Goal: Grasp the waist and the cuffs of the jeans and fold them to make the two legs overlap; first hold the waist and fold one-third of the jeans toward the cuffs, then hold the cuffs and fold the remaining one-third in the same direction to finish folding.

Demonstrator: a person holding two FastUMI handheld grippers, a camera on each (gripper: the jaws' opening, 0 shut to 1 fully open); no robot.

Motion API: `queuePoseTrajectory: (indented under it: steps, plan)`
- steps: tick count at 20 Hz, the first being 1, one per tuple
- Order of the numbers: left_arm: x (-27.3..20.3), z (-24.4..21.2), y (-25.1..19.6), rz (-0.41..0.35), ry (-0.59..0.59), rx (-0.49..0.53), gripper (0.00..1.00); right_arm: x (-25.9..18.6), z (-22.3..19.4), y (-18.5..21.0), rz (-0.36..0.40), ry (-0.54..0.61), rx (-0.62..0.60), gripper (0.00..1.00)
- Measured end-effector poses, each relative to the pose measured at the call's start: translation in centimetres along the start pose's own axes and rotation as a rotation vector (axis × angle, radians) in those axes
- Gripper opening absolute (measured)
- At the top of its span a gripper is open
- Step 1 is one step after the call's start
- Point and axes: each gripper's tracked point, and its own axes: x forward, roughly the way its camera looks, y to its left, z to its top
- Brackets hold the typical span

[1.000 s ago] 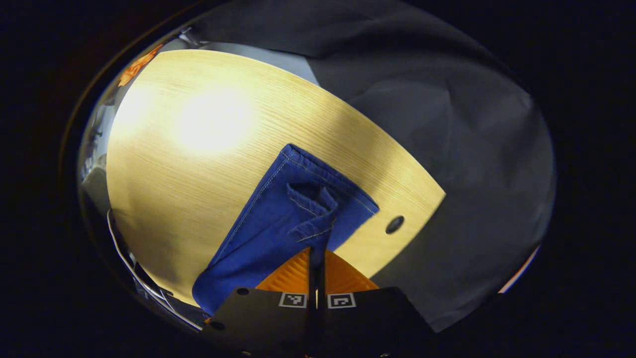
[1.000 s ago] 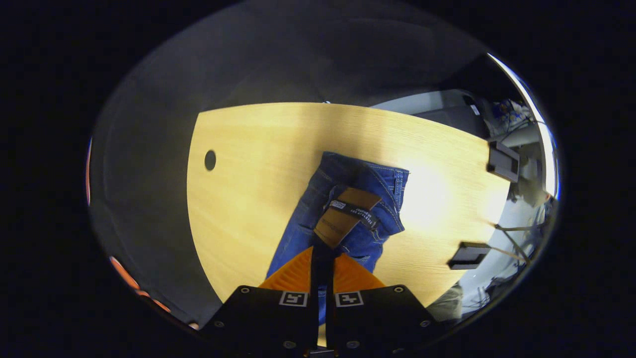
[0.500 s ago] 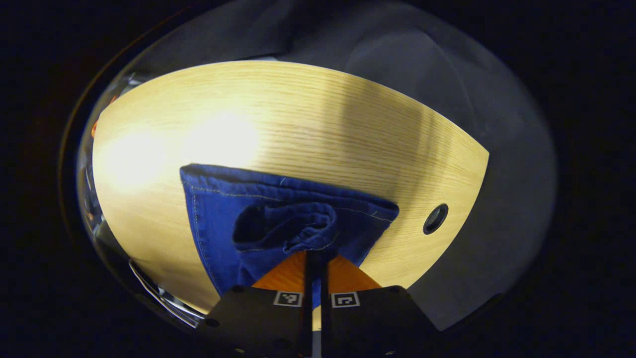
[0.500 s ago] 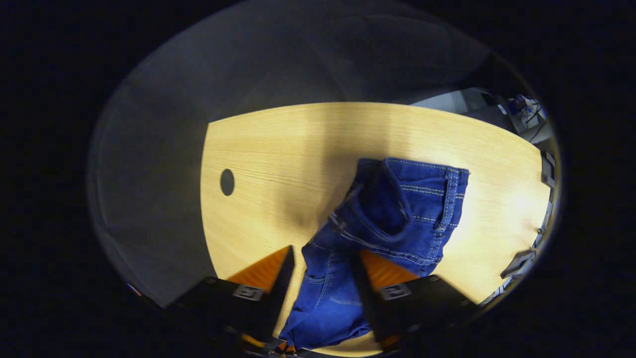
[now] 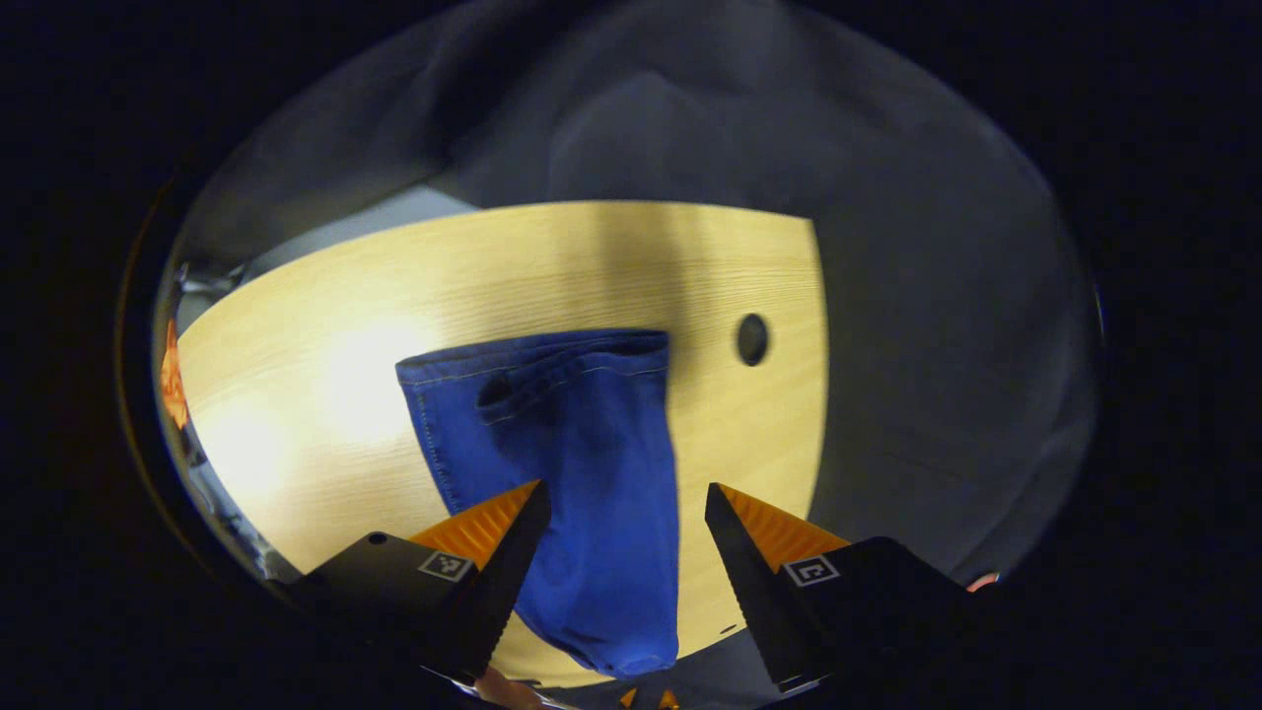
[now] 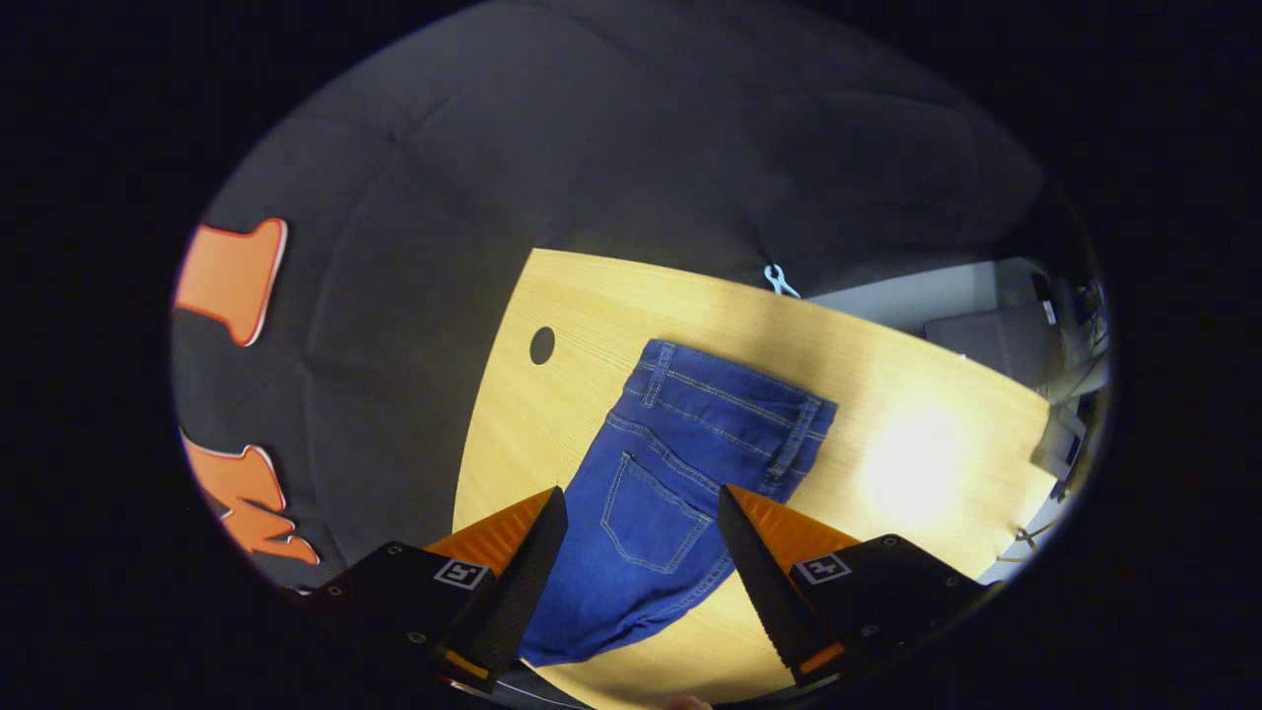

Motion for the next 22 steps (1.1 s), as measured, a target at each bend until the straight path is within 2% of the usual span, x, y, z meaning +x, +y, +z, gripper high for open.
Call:
queuePoseTrajectory:
  steps: [4, 5, 7, 9, 11, 13, 16, 18, 20, 22]
  plan:
    - [-6.2, 2.8, -2.4, -0.282, -0.237, 0.219, 0.97, -2.7, 1.2, -2.9, 0.059, -0.086, -0.074, 0.97]
    - [-3.5, 1.6, -2.6, -0.344, -0.288, 0.263, 0.97, -2.9, 1.4, -4.1, 0.058, -0.102, -0.104, 0.96]
    - [-6.2, 2.5, -3.5, -0.401, -0.395, 0.359, 0.97, -2.7, 1.6, -6.7, 0.032, -0.132, -0.184, 0.96]
    - [-7.8, 1.0, -3.0, -0.384, -0.488, 0.505, 0.97, -2.2, 1.9, -8.5, 0.013, -0.16, -0.255, 0.96]
    - [-7.1, 0.0, -2.2, -0.339, -0.572, 0.654, 0.98, -1.1, 1.9, -9.4, 0.004, -0.176, -0.306, 0.96]
    - [-6.7, 0.2, -2.6, -0.317, -0.668, 0.751, 0.97, -0.2, 1.6, -9.3, 0.054, -0.16, -0.328, 0.96]
    - [-6.7, 0.4, -3.1, -0.317, -0.74, 0.83, 0.97, 1.3, 1.5, -9.2, 0.118, -0.133, -0.303, 0.96]
    - [-7.0, 0.6, -3.3, -0.3, -0.768, 0.898, 0.97, 2.6, 2.1, -9.8, 0.127, -0.122, -0.251, 0.96]
    - [-7.1, 0.6, -3.6, -0.29, -0.762, 0.943, 0.97, 3.6, 2.5, -9.8, 0.152, -0.116, -0.189, 0.96]
    - [-7.2, 0.7, -4.0, -0.323, -0.729, 0.942, 0.97, 5.0, 2.9, -10.1, 0.158, -0.118, -0.128, 0.96]
